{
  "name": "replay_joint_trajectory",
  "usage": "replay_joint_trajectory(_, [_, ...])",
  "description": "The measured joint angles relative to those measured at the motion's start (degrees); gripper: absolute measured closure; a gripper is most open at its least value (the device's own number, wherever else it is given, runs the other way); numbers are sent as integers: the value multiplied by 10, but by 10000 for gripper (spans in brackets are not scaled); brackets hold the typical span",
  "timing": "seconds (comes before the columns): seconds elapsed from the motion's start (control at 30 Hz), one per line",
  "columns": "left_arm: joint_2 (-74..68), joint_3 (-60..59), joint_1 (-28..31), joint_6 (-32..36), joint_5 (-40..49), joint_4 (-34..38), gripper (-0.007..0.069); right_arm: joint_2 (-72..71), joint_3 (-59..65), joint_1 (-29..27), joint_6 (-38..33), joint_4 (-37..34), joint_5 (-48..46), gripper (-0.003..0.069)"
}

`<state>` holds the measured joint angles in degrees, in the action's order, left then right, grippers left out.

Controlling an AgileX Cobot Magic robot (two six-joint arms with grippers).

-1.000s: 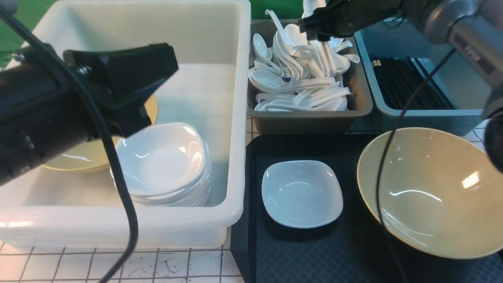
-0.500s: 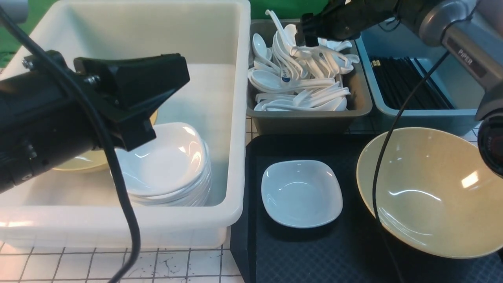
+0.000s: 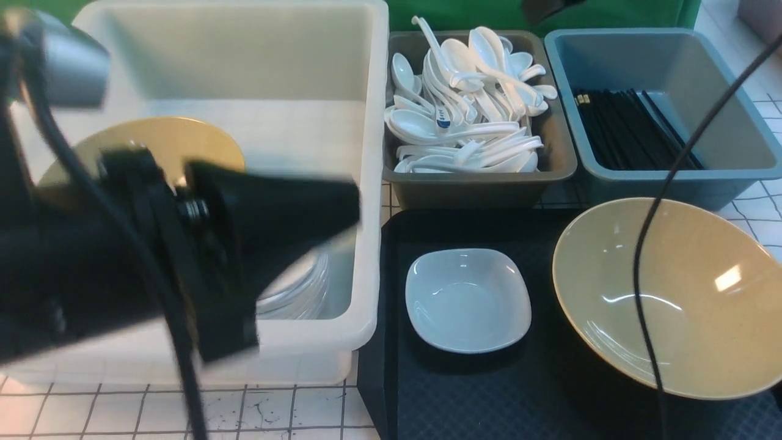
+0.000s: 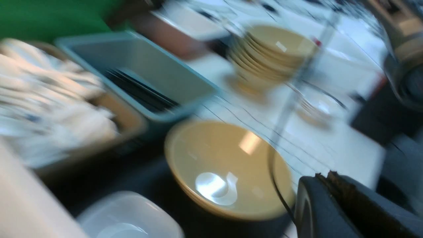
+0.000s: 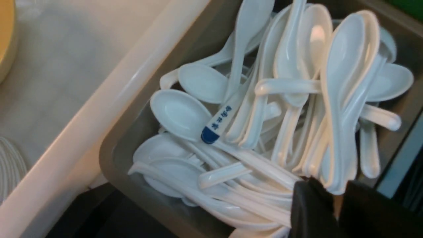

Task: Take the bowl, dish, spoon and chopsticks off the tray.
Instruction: Use the right arm to grab the yellow noodle bowl

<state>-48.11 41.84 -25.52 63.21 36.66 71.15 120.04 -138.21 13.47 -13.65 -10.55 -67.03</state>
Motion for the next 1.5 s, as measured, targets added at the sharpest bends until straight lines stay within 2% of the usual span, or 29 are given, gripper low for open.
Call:
replay_joint_trajectory(0.07, [0, 0, 0, -17, 27, -12, 625, -43, 52, -1, 2, 8, 0, 617])
replay_joint_trajectory(0.13, [0, 0, 0, -40, 42, -29, 625, -109, 145, 3, 6, 17, 0, 627])
replay_joint_trajectory(0.27, [0, 0, 0, -69, 53, -77, 625, -247, 365, 34, 13, 24, 0, 618])
replay_joint_trajectory(0.33, [0, 0, 0, -73, 57, -101, 625, -307, 476, 63, 14, 37, 0, 590])
replay_joint_trajectory(0.4, [0, 0, 0, -75, 64, -116, 625, -349, 565, 88, 15, 54, 3, 541])
replay_joint_trajectory(0.43, [0, 0, 0, -75, 70, -121, 625, -374, 624, 102, 15, 70, 12, 492])
replay_joint_trajectory(0.47, [0, 0, 0, -75, 71, -122, 625, -378, 631, 103, 15, 72, 12, 492])
replay_joint_trajectory(0.53, [0, 0, 0, -75, 84, -124, 625, -411, 708, 115, 18, 91, 48, 372])
replay_joint_trajectory(0.57, [0, 0, 0, -75, 84, -124, 625, -413, 713, 116, 19, 92, 51, 361])
replay_joint_trajectory(0.6, [0, 0, 0, -75, 86, -124, 625, -423, 745, 120, 26, 93, 80, 264])
replay_joint_trajectory(0.77, [0, 0, 0, -75, 86, -124, 625, -407, 825, 123, 30, 93, 173, 41])
replay_joint_trajectory(0.87, [0, 0, 0, -75, 86, -124, 625, -371, 852, 123, 20, 94, 222, -15])
replay_joint_trajectory(0.93, [0, 0, 0, -75, 86, -124, 625, -342, 854, 123, 14, 95, 239, -22])
replay_joint_trajectory(0.97, [0, 0, 0, -75, 85, -124, 625, -327, 854, 123, 12, 99, 250, -17])
replay_joint_trajectory(1.1, [0, 0, 0, -75, 78, -124, 625, -284, 853, 123, 5, 124, 274, 86])
replay_joint_trajectory(1.17, [0, 0, 0, -86, 78, -127, 625, -268, 852, 123, 2, 128, 275, 218])
replay_joint_trajectory(1.23, [0, 0, 0, -99, 76, -134, 625, -273, 846, 126, -2, 148, 275, 307])
replay_joint_trajectory(1.37, [1, 0, 0, -117, 73, -157, 625, -292, 836, 127, -5, 169, 258, 399])
replay_joint_trajectory(1.43, [1, 0, 0, -143, 69, -179, 625, -323, 810, 133, 2, 174, 199, 521])
replay_joint_trajectory(1.5, [1, 0, 0, -158, 67, -190, 625, -338, 796, 140, 9, 165, 163, 571])
